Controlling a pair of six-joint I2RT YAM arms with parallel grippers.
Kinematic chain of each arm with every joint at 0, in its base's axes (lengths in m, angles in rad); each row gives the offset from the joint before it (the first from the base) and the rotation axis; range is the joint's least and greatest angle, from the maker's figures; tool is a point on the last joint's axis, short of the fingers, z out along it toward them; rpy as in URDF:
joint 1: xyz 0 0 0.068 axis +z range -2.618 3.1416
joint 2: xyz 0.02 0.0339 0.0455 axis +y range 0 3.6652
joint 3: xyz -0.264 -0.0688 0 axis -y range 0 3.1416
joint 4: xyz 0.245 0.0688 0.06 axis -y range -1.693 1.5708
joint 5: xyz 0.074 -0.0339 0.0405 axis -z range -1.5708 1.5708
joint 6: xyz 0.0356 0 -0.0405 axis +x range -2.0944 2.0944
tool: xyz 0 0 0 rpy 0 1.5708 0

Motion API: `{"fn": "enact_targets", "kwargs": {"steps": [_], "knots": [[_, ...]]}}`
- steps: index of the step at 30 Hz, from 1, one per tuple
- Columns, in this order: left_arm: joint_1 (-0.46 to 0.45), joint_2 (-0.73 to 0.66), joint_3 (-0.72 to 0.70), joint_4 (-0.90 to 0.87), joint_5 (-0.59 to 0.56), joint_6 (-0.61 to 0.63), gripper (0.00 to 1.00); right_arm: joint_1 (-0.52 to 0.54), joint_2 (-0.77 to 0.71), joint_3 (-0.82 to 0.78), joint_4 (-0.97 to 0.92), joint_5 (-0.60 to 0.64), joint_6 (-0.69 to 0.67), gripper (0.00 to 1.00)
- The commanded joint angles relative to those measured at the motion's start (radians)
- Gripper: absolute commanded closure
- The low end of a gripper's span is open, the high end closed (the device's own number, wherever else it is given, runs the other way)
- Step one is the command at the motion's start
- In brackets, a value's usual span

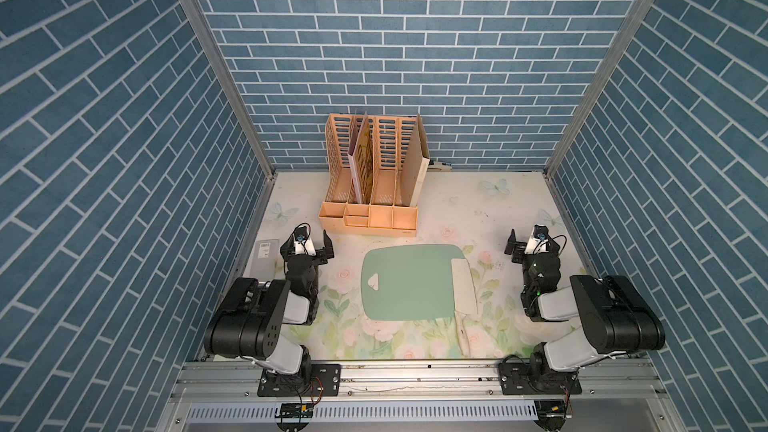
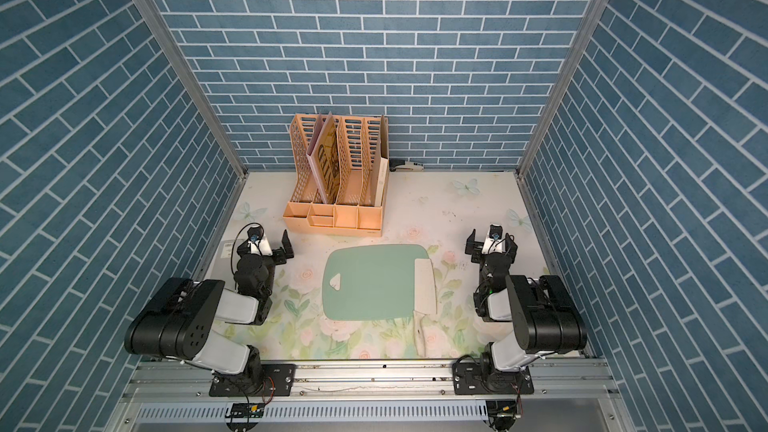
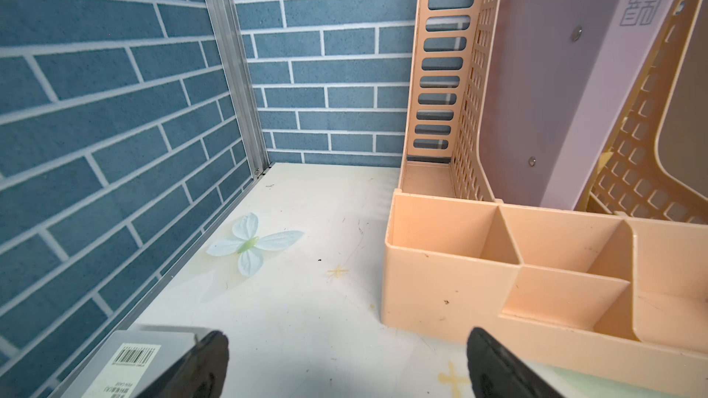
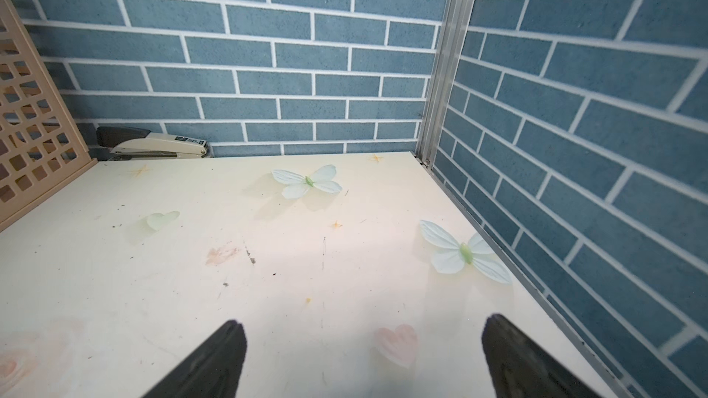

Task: Align the knife with the edge of the cutting board
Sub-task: Reset both arms

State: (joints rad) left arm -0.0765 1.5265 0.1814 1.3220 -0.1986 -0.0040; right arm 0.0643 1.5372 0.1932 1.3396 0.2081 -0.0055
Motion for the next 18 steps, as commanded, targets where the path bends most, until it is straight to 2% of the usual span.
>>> {"fn": "enact_targets", "kwargs": {"steps": [1,18], "knots": [[0.007,0.001,0.007,0.026,0.011,0.004,0.0,-0.001,-0.004,-0.007,0.012,-0.014,0.007,0.0],[0.007,0.001,0.006,0.026,0.011,0.005,0.01,0.0,-0.007,-0.005,0.001,-0.013,0.006,0.0]]}}
